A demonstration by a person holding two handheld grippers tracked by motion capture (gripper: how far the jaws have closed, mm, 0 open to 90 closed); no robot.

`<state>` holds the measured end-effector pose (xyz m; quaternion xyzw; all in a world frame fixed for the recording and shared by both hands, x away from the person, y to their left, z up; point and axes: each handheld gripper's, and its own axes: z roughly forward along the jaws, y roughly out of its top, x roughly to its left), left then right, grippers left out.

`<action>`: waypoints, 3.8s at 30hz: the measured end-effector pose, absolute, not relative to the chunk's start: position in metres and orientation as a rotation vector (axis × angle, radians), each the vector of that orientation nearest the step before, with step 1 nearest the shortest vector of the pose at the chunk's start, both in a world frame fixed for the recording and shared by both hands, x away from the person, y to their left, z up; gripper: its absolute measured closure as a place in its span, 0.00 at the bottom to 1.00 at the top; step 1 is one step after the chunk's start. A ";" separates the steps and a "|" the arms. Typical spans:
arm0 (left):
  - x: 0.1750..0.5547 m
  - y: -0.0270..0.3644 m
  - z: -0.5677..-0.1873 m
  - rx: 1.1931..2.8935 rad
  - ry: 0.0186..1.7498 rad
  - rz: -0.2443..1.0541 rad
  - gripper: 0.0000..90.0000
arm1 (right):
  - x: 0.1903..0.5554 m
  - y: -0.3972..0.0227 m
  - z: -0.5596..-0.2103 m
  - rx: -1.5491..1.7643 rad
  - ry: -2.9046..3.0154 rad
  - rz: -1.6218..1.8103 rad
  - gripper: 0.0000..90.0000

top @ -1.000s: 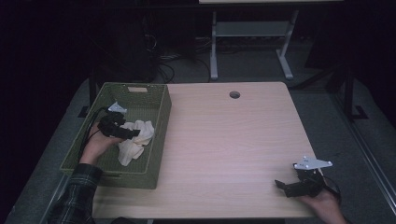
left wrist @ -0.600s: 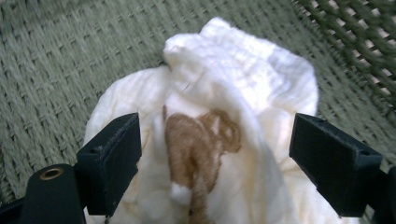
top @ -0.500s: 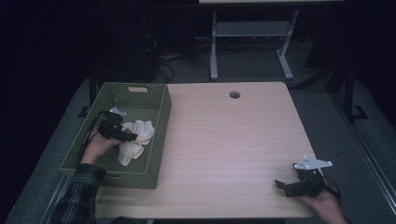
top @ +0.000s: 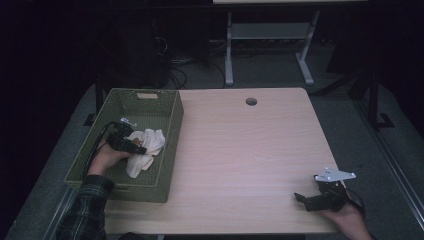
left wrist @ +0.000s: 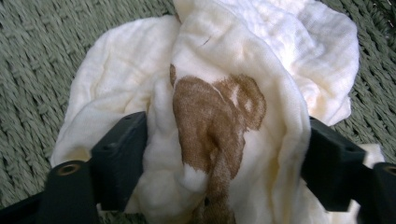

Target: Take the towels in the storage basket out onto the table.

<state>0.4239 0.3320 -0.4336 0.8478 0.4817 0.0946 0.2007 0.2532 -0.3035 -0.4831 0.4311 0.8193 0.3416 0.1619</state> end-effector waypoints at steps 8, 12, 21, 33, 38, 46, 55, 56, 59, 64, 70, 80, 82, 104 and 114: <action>0.420 0.332 -0.427 2.375 1.341 0.267 0.67 | 0.253 -0.303 -0.483 1.230 2.338 0.975 0.00; 0.419 0.334 -0.420 2.333 1.355 0.256 0.78 | 0.253 -0.303 -0.483 1.230 2.338 0.975 0.00; 0.413 0.343 -0.405 2.203 1.339 0.259 0.82 | 0.253 -0.304 -0.483 1.231 2.338 0.975 0.00; 0.397 0.353 -0.380 2.052 1.271 0.287 0.83 | 0.253 -0.304 -0.483 1.231 2.338 0.976 0.00; 0.390 0.353 -0.369 2.014 1.219 0.304 0.83 | 0.253 -0.303 -0.483 1.232 2.337 0.976 0.00; 0.383 0.350 -0.350 1.961 1.169 0.339 0.83 | 0.253 -0.303 -0.483 1.231 2.338 0.976 0.00; 0.379 0.337 -0.328 1.937 1.094 0.333 0.83 | 0.253 -0.304 -0.483 1.231 2.338 0.976 0.01; 0.379 0.337 -0.328 1.937 1.094 0.333 0.83 | 0.253 -0.304 -0.483 1.231 2.338 0.976 0.01; 0.378 0.329 -0.315 1.917 1.051 0.326 0.83 | 0.253 -0.304 -0.483 1.230 2.338 0.976 0.01; 0.374 0.318 -0.298 1.888 0.989 0.329 0.83 | 0.253 -0.304 -0.483 1.230 2.338 0.975 0.00; 0.371 0.303 -0.282 1.879 0.923 0.325 0.83 | 0.253 -0.304 -0.483 1.231 2.338 0.976 0.00; 0.367 0.266 -0.259 1.862 0.808 0.297 0.83 | 0.253 -0.303 -0.483 1.231 2.337 0.976 0.01; 0.367 0.258 -0.257 1.861 0.792 0.290 0.83 | 0.253 -0.303 -0.483 1.231 2.337 0.976 0.00; 0.362 0.168 -0.272 1.886 0.685 0.206 0.83 | 0.253 -0.303 -0.483 1.231 2.337 0.976 0.00; 0.357 0.124 -0.285 1.905 0.628 0.143 0.83 | 0.253 -0.304 -0.483 1.230 2.338 0.975 0.00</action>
